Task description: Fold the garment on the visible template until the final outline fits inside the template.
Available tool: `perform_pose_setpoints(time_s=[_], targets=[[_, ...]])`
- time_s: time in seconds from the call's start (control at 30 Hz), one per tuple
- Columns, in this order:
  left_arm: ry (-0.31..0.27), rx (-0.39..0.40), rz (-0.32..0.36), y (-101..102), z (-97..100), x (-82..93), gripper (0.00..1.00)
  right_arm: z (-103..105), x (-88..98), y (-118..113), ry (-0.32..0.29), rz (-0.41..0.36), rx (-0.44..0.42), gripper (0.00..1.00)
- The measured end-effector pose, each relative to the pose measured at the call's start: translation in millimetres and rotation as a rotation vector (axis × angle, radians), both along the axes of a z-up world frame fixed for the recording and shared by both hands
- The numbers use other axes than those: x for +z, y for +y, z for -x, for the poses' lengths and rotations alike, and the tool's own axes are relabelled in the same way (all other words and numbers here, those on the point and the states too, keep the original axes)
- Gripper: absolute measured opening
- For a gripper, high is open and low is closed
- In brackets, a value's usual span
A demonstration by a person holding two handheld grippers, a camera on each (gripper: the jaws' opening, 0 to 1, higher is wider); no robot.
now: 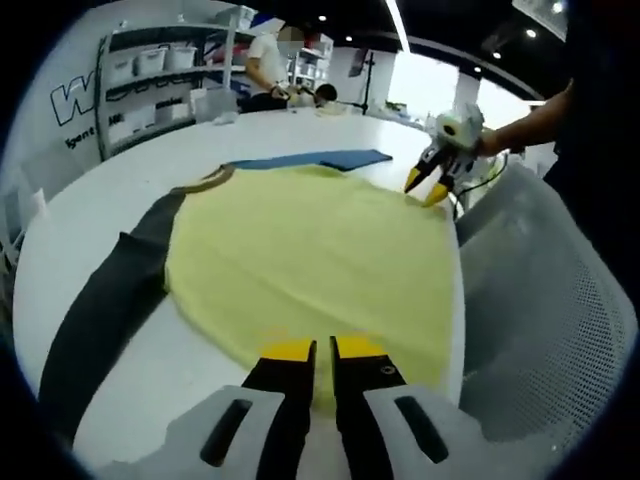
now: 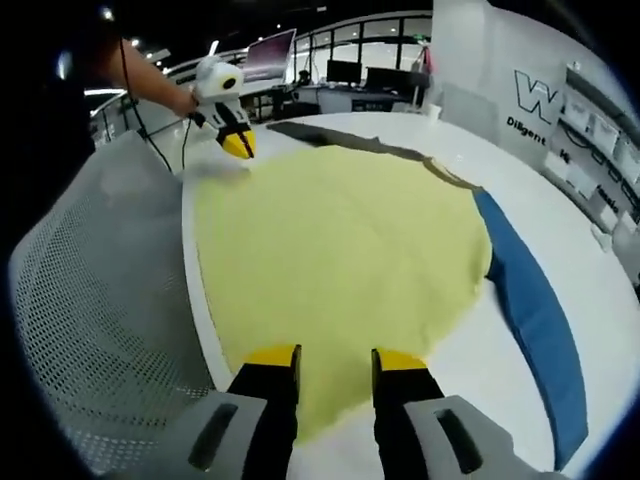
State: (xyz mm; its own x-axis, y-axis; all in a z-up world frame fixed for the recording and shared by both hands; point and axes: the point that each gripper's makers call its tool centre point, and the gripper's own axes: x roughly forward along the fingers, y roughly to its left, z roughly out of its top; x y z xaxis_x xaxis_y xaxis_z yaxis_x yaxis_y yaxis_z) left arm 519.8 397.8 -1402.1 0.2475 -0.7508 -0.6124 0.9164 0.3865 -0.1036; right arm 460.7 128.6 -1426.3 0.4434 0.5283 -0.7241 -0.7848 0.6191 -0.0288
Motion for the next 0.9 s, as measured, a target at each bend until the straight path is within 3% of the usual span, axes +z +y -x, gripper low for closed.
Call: perform_pose_setpoints(time_s=[0.07,0.13,0.23,0.37,0.53,0.63,0.9], targets=[[-0.035,0.000,-0.003,-0.7,-7.6,0.4,0.15,-6.9,3.2,-1.9,-0.014,-0.004,-0.016,0.27],[-0.078,0.006,-0.016,-0.7,-15.2,0.5,0.23,-12.9,8.0,-0.2,-0.007,-0.056,-0.052,0.30],[-0.113,0.019,-0.019,-2.4,-22.8,1.8,0.36,-20.4,11.2,-2.7,-0.024,-0.045,-0.054,0.41],[-0.133,0.029,-0.031,-4.9,-31.5,2.9,0.44,-32.3,16.7,-2.6,-0.045,-0.055,-0.059,0.47],[-0.144,0.074,-0.045,-4.0,-48.4,3.9,0.64,-45.7,24.0,0.0,-0.064,-0.070,-0.051,0.50],[-0.151,0.098,-0.045,-4.3,-58.8,6.0,0.70,-54.3,27.3,0.7,-0.077,-0.077,-0.051,0.53],[-0.143,0.130,-0.051,-9.2,-80.3,5.6,0.78,-81.0,42.0,6.3,-0.113,-0.127,-0.097,0.81]])
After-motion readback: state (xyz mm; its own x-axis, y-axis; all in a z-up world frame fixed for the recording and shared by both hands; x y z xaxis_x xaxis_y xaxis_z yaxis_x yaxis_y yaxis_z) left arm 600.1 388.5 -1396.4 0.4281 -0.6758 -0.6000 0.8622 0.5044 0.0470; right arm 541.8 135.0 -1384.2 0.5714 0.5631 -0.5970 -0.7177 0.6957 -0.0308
